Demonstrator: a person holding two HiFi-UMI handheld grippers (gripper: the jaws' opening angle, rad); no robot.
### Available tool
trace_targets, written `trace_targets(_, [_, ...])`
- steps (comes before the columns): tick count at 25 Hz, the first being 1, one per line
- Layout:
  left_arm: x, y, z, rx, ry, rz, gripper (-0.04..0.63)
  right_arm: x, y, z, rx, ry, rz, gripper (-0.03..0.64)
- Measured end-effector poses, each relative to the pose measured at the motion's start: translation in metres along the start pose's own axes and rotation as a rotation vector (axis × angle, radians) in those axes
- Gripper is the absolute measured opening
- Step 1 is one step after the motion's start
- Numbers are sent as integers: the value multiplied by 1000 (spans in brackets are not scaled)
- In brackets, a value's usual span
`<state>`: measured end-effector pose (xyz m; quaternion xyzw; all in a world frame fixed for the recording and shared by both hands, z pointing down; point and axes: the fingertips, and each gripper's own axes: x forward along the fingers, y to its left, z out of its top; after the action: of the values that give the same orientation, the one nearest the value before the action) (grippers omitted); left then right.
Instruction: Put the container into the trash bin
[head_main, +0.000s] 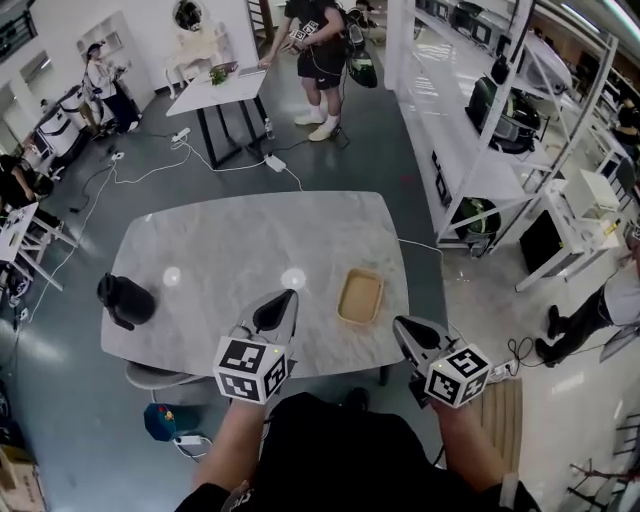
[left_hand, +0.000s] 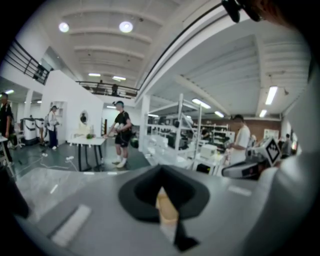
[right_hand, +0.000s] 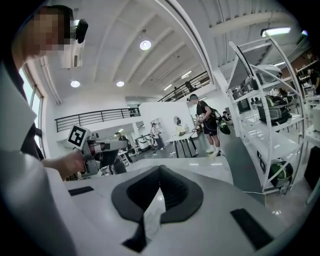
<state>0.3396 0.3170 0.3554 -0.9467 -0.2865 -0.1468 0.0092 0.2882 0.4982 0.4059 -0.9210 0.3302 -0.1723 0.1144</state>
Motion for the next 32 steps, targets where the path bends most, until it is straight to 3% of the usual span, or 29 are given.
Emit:
trace_targets(8, [33,31,-5,-37,28,-27,9,41,-13,-9,-1,73,-30,-6])
trace_targets(24, [73,62,-78,-115,204,-100,9,122,-18,-62,-14,287,3,-6])
trace_targets(32, [75,61,-103,-158,234,-117,9,132,-16,-110,-122,482,28,-2])
